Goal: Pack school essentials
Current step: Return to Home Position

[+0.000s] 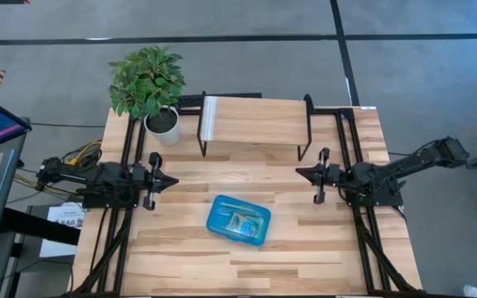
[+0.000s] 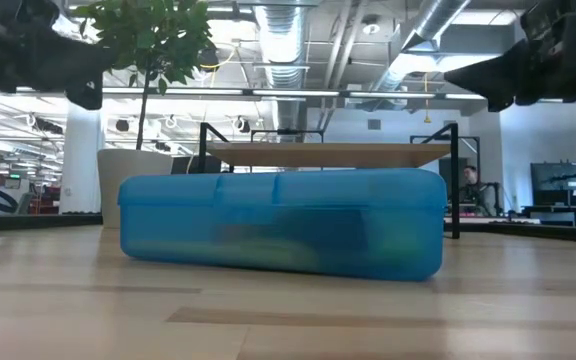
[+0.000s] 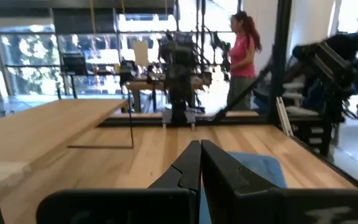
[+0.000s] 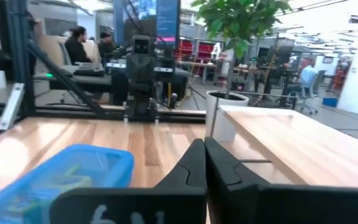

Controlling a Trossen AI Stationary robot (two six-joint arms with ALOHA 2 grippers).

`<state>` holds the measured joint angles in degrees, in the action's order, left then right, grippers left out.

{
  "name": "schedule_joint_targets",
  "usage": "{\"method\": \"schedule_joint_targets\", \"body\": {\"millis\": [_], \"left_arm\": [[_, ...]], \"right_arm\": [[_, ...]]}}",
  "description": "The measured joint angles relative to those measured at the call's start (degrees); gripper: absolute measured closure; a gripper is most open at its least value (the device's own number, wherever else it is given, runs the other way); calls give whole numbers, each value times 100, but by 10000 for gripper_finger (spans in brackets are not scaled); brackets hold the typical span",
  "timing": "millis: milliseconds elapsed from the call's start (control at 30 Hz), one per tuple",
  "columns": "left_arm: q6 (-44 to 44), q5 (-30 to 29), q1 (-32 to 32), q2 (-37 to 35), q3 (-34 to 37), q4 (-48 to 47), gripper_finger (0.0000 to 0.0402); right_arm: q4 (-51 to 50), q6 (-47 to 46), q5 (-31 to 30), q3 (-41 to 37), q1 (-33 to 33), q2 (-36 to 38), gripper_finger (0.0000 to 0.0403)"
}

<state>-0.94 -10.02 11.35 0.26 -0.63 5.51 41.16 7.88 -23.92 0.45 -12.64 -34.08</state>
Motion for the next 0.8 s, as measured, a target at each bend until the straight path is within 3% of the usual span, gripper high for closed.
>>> {"method": "schedule_joint_targets", "body": {"millis": [233,467,800], "left_arm": [[7,102,2,-1,3,-242,401],[-30,-187,0,-1,5,-216,401],[-73,-180,0,-1,7,-213,401]], "right_arm": [[-386,-37,-7,-2,235,2,388],[-633,-75,-11,-7,459,4,387],[-2057,-81,-15,-9,541,-7,386]]}}
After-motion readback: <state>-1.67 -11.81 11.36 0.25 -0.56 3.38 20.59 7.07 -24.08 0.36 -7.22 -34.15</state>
